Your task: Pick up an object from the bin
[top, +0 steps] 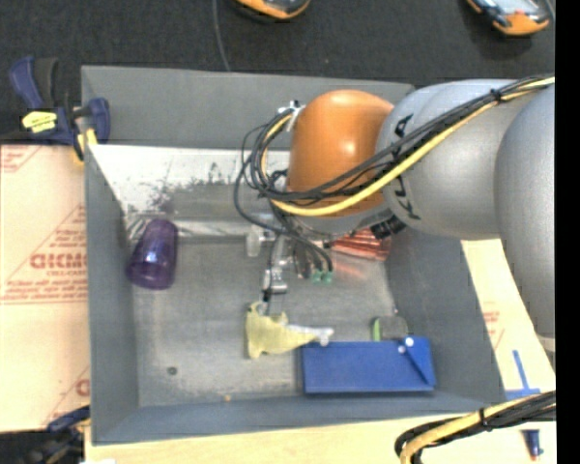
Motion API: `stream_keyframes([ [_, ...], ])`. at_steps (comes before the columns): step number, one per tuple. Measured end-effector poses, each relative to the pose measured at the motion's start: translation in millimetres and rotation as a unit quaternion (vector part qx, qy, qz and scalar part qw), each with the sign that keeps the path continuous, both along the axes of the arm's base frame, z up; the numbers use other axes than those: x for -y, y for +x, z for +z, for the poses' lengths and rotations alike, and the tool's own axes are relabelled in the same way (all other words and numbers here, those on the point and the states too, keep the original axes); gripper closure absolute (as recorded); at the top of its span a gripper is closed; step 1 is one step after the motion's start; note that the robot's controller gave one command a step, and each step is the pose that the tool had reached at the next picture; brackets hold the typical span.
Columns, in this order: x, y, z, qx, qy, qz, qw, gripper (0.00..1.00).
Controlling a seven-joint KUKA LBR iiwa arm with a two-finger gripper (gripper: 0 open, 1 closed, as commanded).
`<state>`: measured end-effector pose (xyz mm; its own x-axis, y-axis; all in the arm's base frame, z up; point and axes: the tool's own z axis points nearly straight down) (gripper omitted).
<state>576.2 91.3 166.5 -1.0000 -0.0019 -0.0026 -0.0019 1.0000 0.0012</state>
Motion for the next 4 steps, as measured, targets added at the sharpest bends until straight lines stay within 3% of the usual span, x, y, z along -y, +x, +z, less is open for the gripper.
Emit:
stream_keyframes([
  [1, 56.8, -31.2, -30.2, -0.0036, -0.001, -0.005, 1.0, 0.0],
  [2, 71.1, -31.5, -60.5, 0.0029, 0.002, -0.033, 0.9994, 0.0],
  [3, 32.2, -63.8, -72.3, 0.0026, 0.0, 0.04, 0.9992, 0.0],
  [4, 33.0, -80.8, -95.7, 0.005, 0.0, -0.032, 0.9995, 1.0],
])
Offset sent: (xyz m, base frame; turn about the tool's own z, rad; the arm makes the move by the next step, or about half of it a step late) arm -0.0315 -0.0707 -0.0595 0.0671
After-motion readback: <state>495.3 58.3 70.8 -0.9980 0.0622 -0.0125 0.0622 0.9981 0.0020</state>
